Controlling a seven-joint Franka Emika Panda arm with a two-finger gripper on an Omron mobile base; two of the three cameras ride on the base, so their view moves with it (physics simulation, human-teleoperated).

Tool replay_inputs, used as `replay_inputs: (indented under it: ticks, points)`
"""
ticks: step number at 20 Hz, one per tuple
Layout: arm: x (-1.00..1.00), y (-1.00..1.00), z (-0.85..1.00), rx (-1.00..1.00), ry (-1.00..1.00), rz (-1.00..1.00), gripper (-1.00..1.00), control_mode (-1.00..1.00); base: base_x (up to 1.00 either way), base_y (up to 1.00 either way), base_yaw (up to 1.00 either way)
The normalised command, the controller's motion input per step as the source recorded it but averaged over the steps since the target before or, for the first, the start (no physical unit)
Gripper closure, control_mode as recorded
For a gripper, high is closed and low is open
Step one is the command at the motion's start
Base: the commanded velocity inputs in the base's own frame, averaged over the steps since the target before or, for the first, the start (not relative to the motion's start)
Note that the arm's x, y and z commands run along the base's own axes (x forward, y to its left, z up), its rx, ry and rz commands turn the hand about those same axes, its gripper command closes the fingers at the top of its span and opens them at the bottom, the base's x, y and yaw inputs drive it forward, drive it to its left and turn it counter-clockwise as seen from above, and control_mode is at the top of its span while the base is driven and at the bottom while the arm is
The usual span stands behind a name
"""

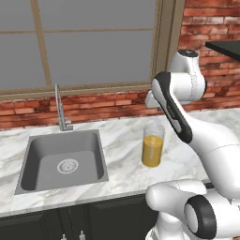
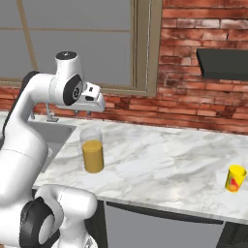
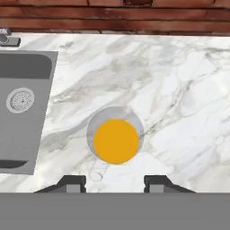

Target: Place the pitcher and cup on the dining counter for serving.

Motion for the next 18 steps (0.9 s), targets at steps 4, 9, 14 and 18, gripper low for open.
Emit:
replay_inputs:
  ticks: [4,9,14,18]
  points:
    - [-0.14,0.0,0.0,0.0,0.0,0.0,-1.0,-1.0,0.0,0.0,0.0]
    - [-0.51,0.37,-0.24,-0.04,0.0,0.0,-1.0,-1.0,0.0,0.0,0.0]
    - [-0.45,0.56,-0.71,-0.05,0.01,-0.1,-1.0,-1.0,0.0,0.0,0.0]
    - [-0.06,0.26,-0.8,-0.01,0.1,-0.22,-1.0,-1.0,0.0,0.0,0.0]
